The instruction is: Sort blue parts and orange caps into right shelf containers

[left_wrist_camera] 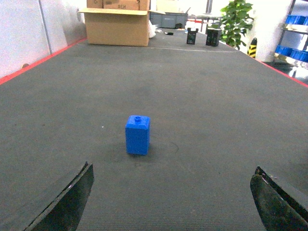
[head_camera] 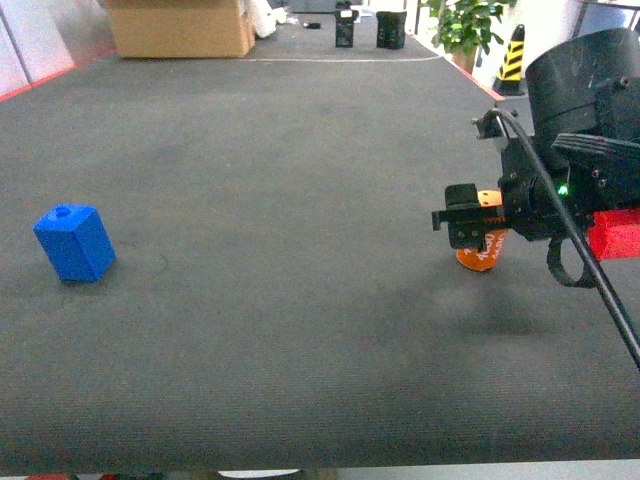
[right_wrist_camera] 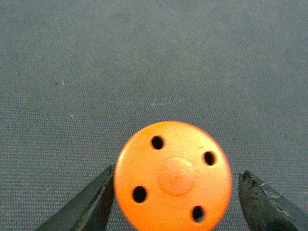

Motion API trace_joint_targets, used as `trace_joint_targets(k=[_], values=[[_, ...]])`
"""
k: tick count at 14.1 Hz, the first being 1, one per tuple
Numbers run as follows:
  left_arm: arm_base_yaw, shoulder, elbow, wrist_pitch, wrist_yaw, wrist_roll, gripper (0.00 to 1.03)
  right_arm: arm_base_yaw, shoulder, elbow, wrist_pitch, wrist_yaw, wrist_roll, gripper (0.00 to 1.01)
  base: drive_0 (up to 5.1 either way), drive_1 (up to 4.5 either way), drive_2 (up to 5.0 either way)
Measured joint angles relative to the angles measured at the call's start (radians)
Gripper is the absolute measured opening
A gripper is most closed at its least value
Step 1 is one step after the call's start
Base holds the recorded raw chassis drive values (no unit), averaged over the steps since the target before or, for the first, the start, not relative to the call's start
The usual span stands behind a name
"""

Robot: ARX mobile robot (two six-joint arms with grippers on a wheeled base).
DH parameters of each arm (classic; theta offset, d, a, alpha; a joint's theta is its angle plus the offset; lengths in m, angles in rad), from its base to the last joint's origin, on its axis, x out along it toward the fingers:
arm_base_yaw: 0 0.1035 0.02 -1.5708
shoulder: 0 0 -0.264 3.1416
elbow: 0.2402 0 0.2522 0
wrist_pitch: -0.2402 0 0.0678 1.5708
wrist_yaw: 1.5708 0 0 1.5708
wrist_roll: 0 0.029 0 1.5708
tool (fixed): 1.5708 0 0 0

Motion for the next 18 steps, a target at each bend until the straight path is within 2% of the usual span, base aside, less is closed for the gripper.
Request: trace_joint_targets(k=[1,2,3,5,6,7,8,9,10,11,12,13,14,15,16,18], values=[[0.0,0.0,0.0,0.0,0.0,0.0,0.98,-0.004,0.01,-0.005,0.011,-0.02,0.011,0.65,0.0,0.0,0.0],[0.0,0.0,0.0,0.0,0.0,0.0,0.98,-0.005,0.002,-0.035,0.075,-0.037,0.015,0.49,0.0,0.0,0.0],[0.0,0.0,0.0,0.0,0.0,0.0,0.98,-0.006,-0.028,-0.091,0.127,-0.045,0.014,0.45,0.0,0.0,0.0],[0.0,0.0,0.0,0.0,0.0,0.0,0.98,-0.003,-0.161,-0.273,0.264,-0.049,-0.023,0.44,0.0,0.0,0.0],[0.0,0.0,0.0,0.0,0.0,0.0,0.98,0.003,-0.307,-0.433,0.384,-0.043,-0.078,0.44,0.0,0.0,0.0],[0.0,0.0,0.0,0.0,0.0,0.0,0.98,0.003,-0.415,-0.547,0.459,-0.034,-0.115,0.44,0.0,0.0,0.0],[0.0,0.0,0.0,0.0,0.0,0.0,0.98,0.001,-0.56,-0.698,0.483,-0.033,-0.137,0.44,0.0,0.0,0.0],[0.0,0.0,0.0,0.0,0.0,0.0,0.98,0.0,-0.714,-0.865,0.434,-0.03,-0.136,0.44,0.0,0.0,0.0],[0.0,0.0,0.0,0.0,0.0,0.0,0.98,0.002,-0.818,-0.974,0.416,-0.02,-0.136,0.44,0.0,0.0,0.0],[-0.037,0.021,0.013,-0.045,-0.103,0.016,0.98,0.002,-0.827,-0.967,0.432,-0.015,-0.136,0.44,0.0,0.0,0.0],[-0.096,0.16,0.042,-0.01,-0.249,0.031,0.98,0.002,-0.827,-0.96,0.432,-0.017,-0.137,0.44,0.0,0.0,0.0],[-0.029,0.325,0.087,0.077,-0.237,0.021,0.98,0.003,-0.827,-0.96,0.43,-0.018,-0.137,0.44,0.0,0.0,0.0],[0.061,0.546,0.167,0.207,-0.139,-0.016,0.98,0.002,-0.827,-0.96,0.428,-0.017,-0.136,0.44,0.0,0.0,0.0],[0.085,0.835,0.288,0.335,-0.029,-0.042,0.98,0.002,-0.827,-0.96,0.429,-0.017,-0.136,0.44,0.0,0.0,0.0],[0.085,1.061,0.393,0.377,0.0,-0.041,0.98,0.002,-0.827,-0.96,0.429,-0.017,-0.136,0.44,0.0,0.0,0.0],[0.098,1.4,0.601,0.375,0.002,-0.03,0.98,0.002,-0.827,-0.96,0.429,-0.017,-0.136,0.44,0.0,0.0,0.0]])
